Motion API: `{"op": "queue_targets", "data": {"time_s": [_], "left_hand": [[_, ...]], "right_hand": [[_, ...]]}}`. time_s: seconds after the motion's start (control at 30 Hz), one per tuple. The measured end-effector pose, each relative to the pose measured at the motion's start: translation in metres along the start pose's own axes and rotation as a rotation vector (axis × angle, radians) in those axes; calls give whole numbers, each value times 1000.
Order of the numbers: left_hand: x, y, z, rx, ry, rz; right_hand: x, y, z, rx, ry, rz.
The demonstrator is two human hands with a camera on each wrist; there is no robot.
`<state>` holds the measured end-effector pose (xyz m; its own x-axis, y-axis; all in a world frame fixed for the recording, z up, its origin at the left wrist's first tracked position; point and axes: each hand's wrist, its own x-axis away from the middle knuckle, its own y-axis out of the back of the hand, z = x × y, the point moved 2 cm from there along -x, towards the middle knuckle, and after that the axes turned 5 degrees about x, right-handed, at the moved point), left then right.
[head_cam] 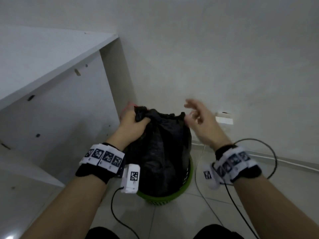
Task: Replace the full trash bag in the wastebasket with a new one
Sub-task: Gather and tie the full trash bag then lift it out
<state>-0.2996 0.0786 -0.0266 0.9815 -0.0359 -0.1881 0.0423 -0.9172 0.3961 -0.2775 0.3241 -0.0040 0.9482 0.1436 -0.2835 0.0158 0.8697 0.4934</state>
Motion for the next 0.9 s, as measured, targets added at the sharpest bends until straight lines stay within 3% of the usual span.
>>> {"op": "queue_targets", "data": {"time_s": [0.1, 0.13, 0.2, 0.3, 0.37, 0.47, 0.5, 0.57, 0.63, 0.77, 0.83, 0.9], "left_hand": [[7, -16, -33, 122, -83, 98], [8, -25, -40, 131, -134, 135], [10, -34, -48, 197, -180, 151], [14, -29, -5, 227, -209, -5], [36, -41, 47, 77, -62, 17], [76, -87, 105, -160, 256, 267], [84, -103, 114, -105, 328, 295], [87, -131, 124, 16, 420, 195], [74, -144, 136, -6, 487, 53], [56, -127, 158, -194, 444, 8], [55, -113, 158, -123, 353, 9], [62, -112, 161, 75, 433, 75]], "right_hand": [[29, -57, -24, 168, -73, 295], [28, -72, -26, 200, -75, 276], [7, -85, -31, 206, -110, 65], [-18, -75, -37, 135, -143, -87], [-21, -66, -36, 4, -177, -27], [-16, -72, -32, -283, -387, 9], [-14, -77, -30, -426, -474, 22], [-11, -89, -31, -590, -561, 30], [-10, -90, -35, -522, -521, 40], [-3, -73, -89, -134, -333, 126], [13, -66, -123, 108, -279, 143], [35, -85, -145, 241, -316, 264]]}}
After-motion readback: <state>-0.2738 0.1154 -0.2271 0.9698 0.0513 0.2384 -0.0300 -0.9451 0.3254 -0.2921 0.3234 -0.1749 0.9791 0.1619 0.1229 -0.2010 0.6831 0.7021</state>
